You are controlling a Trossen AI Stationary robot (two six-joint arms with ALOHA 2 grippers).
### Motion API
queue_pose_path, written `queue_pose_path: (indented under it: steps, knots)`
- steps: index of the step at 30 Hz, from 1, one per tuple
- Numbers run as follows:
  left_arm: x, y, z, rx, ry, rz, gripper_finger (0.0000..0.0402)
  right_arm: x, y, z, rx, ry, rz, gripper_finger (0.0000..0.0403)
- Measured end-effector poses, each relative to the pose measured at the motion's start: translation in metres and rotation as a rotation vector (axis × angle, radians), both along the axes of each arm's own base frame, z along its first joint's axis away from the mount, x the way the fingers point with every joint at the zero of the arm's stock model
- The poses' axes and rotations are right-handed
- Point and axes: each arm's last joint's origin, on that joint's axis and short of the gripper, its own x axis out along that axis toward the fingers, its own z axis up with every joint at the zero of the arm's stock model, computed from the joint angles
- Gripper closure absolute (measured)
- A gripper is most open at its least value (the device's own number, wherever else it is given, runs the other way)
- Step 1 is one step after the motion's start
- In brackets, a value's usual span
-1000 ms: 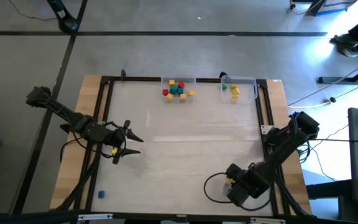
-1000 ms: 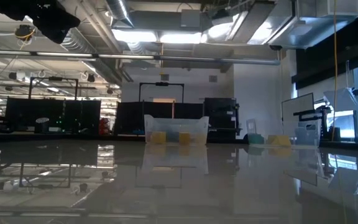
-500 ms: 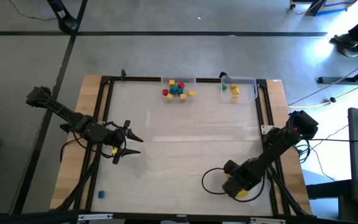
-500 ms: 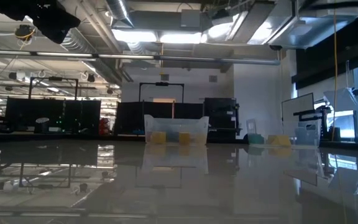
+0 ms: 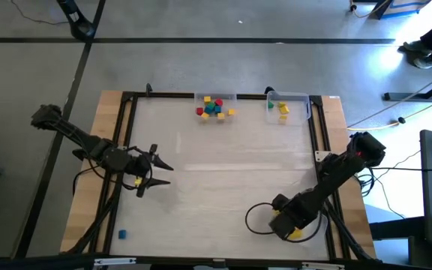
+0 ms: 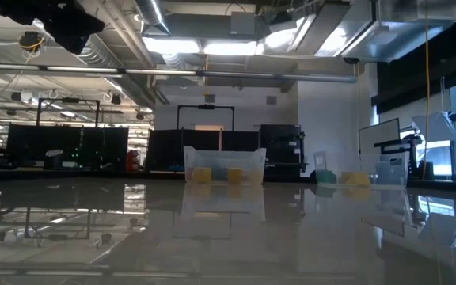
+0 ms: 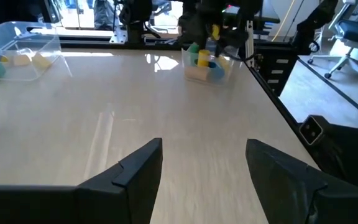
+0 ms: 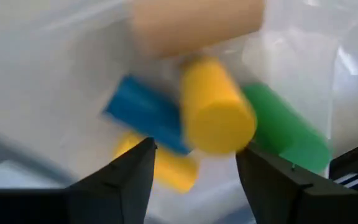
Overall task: Sort blocks by size
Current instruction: Put the cylinder yellow block into the bottom right transparent bin, then put the triangle blue block into the top right transparent bin
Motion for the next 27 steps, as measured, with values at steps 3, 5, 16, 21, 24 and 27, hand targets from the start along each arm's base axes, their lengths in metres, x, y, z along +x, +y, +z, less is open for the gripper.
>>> queue_pose_path:
  steps: [3,5,16,21,24,27]
  knots:
    - [0.001,0.001,0.001,0.019,-0.011,0.002,0.0183,0.003,0.003,0.022,0.04,-0.049,0.005,0.0172]
    - [0.001,0.001,0.003,0.035,-0.034,-0.005,0.0183,0.005,0.004,0.04,0.055,-0.09,0.023,0.0167]
    - [0.014,-0.005,0.048,0.313,-0.243,-0.045,0.0183,0.034,-0.012,0.121,-0.426,-0.711,0.201,0.0164]
    - [0.027,-0.015,0.054,0.388,-0.006,0.032,0.0183,0.061,-0.021,0.118,-0.784,-0.942,0.357,0.0164]
    - [0.031,-0.026,0.052,0.391,0.183,0.032,0.0183,0.075,-0.031,0.108,-0.849,-0.954,0.43,0.0164]
    - [0.032,-0.041,0.05,0.341,0.329,0.036,0.0183,0.084,-0.042,0.093,-0.859,-0.94,0.468,0.0164]
